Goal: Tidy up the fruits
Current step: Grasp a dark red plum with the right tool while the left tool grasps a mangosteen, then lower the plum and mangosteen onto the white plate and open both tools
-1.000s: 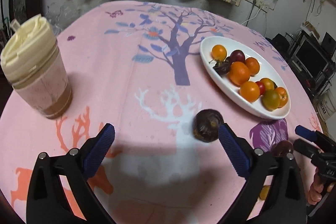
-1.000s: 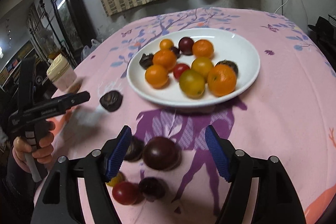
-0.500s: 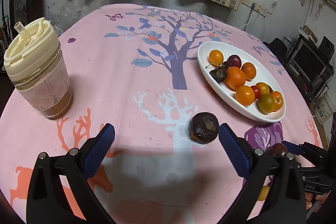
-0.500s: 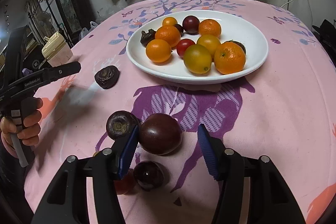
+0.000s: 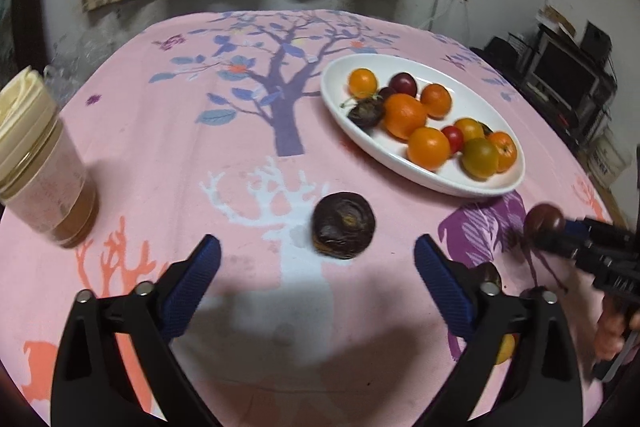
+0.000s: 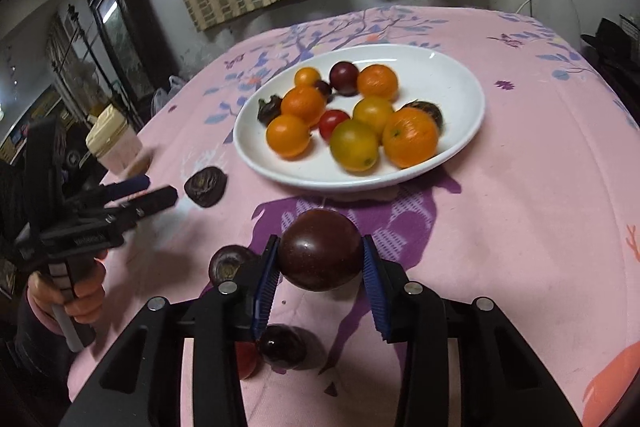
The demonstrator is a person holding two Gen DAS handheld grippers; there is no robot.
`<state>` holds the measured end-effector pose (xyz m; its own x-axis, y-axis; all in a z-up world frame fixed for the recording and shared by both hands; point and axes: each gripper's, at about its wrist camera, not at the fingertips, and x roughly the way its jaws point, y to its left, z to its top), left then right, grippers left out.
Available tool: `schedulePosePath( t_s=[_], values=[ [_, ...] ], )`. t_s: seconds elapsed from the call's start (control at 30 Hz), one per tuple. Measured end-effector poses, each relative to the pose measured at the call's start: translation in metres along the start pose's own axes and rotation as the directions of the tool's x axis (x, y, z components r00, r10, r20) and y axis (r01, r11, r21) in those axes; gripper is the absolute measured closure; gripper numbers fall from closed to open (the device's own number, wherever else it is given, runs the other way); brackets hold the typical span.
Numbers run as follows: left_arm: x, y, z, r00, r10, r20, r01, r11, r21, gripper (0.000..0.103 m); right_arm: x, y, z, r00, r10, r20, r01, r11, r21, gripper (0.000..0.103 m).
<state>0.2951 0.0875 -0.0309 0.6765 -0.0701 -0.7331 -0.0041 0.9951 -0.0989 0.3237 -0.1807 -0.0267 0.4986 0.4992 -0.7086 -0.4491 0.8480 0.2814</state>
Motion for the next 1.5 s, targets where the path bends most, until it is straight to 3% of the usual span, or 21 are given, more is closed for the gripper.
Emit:
schedulePosePath(
  t_s=[0.1,0.2,0.3,0.5,0.63,0.87,1.17,1.3,1.5],
  values=[
    [0.014,-0.010,0.003,0.999,-0.019,-0.036,0.020,0.999,0.043,0.034,-0.003,-0.004,0.002,1.000,0.012,0.006,-0.012,1.000,0.020,0.062],
    [0.027,-0.014,0.005,0.998,-0.004,-0.061,0.008,0.998,0.055,0.035,-0.004,-0.003,0.001,1.000,0.010,0.006,-0.010,1.000,0.016,0.062],
    [0.034,-0.015,0.008,0.997,-0.002,-0.073,0.007,0.998,0.060,0.044,-0.005,-0.002,0.001,1.000,0.015,0.003,-0.015,1.000,0.012,0.062],
    [0.042,-0.018,0.006,0.996,0.016,-0.084,-0.009,0.996,0.086,0.050,-0.005,-0.001,0.000,1.000,0.014,0.003,-0.014,1.000,0.010,0.062],
    [0.044,-0.023,0.007,0.996,0.031,-0.081,-0.022,0.994,0.104,0.060,-0.005,-0.001,0.001,1.000,0.017,0.004,-0.017,1.000,0.008,0.062],
    [0.036,-0.021,0.005,0.996,0.023,-0.082,-0.017,0.997,0.077,0.061,0.000,0.004,-0.002,1.000,0.025,-0.015,-0.025,1.000,-0.010,0.062],
    [-0.019,-0.028,0.014,0.997,-0.078,0.023,0.077,0.995,0.060,0.061,-0.005,0.004,0.006,0.999,0.052,0.005,-0.052,0.999,0.012,0.062],
    [-0.042,-0.032,0.040,0.987,-0.145,0.072,0.141,0.988,0.064,0.061,-0.017,0.003,0.024,0.998,0.038,0.059,-0.040,0.999,0.024,0.062],
    [-0.031,-0.047,0.091,0.981,-0.152,0.117,0.141,0.985,0.101,0.061,-0.023,-0.007,0.067,0.987,0.006,0.162,-0.013,0.999,0.047,0.062]
  ],
)
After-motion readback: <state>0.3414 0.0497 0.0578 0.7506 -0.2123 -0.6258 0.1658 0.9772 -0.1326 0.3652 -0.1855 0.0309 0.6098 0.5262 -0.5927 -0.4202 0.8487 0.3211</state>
